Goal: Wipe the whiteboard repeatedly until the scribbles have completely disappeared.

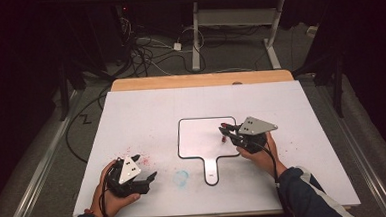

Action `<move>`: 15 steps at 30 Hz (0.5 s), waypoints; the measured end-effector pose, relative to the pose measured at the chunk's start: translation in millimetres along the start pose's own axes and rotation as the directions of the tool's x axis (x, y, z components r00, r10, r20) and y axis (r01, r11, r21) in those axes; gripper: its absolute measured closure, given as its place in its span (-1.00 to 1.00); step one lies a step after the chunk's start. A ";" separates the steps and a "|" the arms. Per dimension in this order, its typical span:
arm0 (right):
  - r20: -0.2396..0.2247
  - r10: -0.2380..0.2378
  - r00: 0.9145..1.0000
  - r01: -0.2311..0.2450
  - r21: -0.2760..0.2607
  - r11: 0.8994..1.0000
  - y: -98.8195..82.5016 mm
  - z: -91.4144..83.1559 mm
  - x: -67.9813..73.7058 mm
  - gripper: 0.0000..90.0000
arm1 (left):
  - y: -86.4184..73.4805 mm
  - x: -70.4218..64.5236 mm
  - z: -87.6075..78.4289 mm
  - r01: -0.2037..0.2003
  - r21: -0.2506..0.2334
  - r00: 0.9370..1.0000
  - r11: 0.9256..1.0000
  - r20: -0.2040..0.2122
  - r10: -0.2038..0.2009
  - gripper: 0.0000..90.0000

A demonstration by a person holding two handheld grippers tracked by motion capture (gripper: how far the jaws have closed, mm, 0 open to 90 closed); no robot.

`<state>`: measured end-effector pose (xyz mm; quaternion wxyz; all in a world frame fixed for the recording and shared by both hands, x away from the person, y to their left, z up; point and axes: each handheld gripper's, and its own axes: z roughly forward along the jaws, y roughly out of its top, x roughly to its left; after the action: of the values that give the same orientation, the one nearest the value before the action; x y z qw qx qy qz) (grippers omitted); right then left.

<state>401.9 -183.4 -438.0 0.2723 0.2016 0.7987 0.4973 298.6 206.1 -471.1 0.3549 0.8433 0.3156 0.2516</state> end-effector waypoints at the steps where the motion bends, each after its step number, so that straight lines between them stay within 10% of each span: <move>1: 0.012 0.002 1.000 -0.002 0.002 1.000 -0.8 -0.3 -2.8 0.81 | 0.0 0.0 0.1 0.000 0.000 1.000 1.000 0.000 0.000 -0.53; 9: 0.104 -0.011 0.995 0.009 0.021 1.000 -4.2 5.7 -21.1 0.81 | 0.6 -0.3 1.4 -0.003 0.005 1.000 1.000 0.003 0.003 -0.53; 15: 0.025 -0.011 1.000 0.011 0.004 1.000 -0.1 6.5 -9.6 0.81 | 0.0 0.7 1.4 0.003 0.002 1.000 1.000 0.007 -0.003 -0.53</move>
<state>413.4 -184.7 -438.2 0.2847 0.2042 0.7973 0.4916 300.0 205.9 -471.9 0.3555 0.8441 0.3157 0.2480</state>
